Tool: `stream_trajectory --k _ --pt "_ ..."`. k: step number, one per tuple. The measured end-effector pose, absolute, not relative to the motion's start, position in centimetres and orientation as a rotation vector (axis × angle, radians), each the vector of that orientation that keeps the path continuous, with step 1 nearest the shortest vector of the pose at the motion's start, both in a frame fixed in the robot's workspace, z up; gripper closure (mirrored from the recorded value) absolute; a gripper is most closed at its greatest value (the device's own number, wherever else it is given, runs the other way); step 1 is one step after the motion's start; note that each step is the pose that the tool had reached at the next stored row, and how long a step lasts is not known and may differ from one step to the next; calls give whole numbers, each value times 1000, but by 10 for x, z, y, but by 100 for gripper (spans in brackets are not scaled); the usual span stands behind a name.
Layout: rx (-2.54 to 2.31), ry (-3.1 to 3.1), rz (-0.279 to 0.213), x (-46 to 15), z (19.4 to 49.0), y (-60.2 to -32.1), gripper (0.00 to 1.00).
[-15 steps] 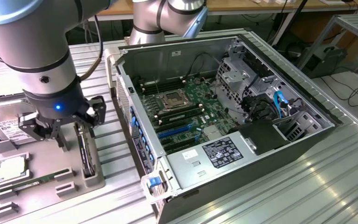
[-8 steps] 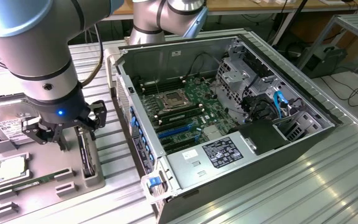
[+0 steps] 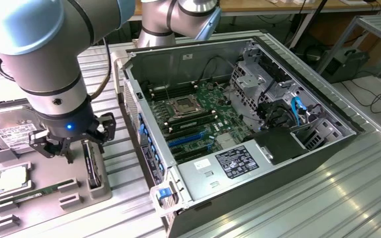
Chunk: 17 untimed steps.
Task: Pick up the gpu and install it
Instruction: 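Pick up the gpu and move the gpu toward the slot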
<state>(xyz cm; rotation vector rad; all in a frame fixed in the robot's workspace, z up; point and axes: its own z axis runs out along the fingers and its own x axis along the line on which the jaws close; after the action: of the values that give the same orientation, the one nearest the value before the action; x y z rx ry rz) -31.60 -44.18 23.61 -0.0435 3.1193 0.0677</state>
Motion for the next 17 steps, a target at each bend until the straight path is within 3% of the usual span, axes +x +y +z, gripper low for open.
stream_trajectory --k 6,8,10,11,17 --pt "-24 3119 62 -313 227 -442 34" --pt "-24 3120 61 -313 227 -442 42" --pt "-24 3119 62 -313 225 -442 42" --pt "-24 3119 62 -313 224 -442 49" --pt "-24 3120 61 -313 221 -442 50"
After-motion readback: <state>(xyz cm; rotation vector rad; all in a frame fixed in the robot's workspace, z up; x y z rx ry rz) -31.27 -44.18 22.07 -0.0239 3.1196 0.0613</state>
